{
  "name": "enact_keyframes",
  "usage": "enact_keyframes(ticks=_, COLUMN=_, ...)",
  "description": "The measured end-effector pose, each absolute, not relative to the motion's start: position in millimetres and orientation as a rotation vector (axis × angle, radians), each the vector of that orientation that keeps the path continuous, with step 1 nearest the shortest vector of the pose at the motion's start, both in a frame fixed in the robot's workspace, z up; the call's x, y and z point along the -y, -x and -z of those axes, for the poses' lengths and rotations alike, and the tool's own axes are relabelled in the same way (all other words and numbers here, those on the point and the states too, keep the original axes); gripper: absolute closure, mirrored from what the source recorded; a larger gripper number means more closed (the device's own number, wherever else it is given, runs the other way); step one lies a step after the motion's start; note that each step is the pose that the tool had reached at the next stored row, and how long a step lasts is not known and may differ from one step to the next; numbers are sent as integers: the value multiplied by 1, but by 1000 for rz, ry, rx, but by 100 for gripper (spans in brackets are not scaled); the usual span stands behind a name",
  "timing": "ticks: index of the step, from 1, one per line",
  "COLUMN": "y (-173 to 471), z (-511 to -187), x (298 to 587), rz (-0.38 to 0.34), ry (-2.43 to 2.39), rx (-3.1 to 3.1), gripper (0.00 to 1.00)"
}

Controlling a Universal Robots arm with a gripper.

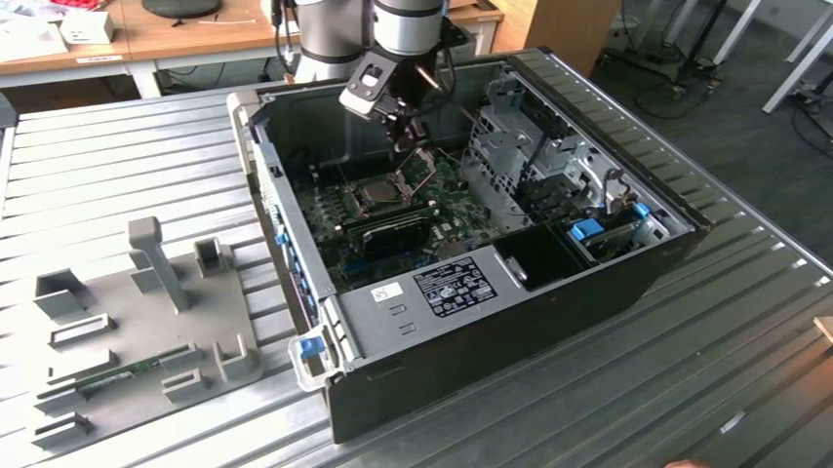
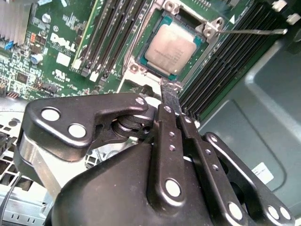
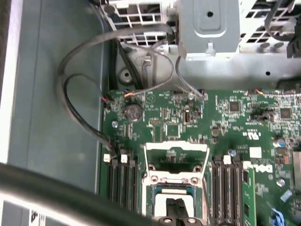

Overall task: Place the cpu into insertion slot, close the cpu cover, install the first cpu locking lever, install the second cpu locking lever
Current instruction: 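Close the cpu cover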

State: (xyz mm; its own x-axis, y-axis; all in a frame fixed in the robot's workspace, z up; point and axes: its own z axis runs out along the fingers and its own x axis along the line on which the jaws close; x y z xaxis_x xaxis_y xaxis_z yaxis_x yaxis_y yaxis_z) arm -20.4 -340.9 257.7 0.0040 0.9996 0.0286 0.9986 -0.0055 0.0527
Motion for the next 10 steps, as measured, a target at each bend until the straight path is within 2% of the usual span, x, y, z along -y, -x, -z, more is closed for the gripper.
enact_keyframes(ticks=10, y=6, z=-258, x=341, rz=-90, ry=-2214, rx=-2203, gripper=90)
